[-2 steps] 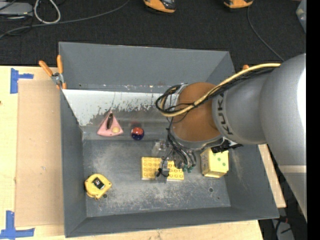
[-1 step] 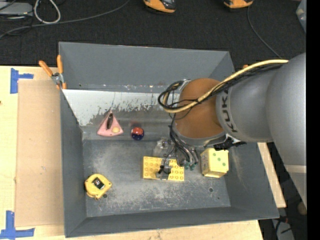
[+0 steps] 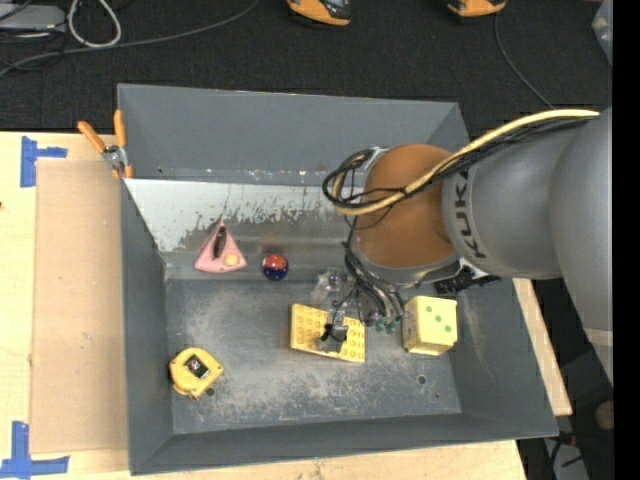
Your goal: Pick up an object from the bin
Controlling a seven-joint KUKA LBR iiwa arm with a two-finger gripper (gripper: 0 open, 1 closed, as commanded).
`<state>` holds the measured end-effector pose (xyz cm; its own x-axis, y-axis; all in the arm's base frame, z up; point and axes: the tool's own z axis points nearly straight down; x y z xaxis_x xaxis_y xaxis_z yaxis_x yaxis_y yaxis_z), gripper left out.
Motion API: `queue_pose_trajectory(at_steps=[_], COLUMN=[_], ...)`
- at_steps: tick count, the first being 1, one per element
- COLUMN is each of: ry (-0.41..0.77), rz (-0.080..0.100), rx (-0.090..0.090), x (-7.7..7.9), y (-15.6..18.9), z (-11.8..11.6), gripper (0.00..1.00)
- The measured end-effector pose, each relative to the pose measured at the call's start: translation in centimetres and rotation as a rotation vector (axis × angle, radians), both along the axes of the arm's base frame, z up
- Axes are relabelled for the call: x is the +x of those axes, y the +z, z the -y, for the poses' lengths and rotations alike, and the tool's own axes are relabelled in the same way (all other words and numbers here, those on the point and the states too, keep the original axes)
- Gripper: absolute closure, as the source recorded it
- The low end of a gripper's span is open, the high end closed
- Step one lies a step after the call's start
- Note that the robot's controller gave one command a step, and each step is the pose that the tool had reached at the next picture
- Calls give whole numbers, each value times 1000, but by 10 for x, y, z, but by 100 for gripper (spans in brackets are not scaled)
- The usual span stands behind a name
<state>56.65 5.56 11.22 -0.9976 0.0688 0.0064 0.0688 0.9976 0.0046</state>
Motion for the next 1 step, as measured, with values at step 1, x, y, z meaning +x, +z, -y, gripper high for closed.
queue_pose_trajectory(at_steps=[1], ry=[0], rz=[2], rx=[1], x=[1], y=[15], z=[0], gripper=[100])
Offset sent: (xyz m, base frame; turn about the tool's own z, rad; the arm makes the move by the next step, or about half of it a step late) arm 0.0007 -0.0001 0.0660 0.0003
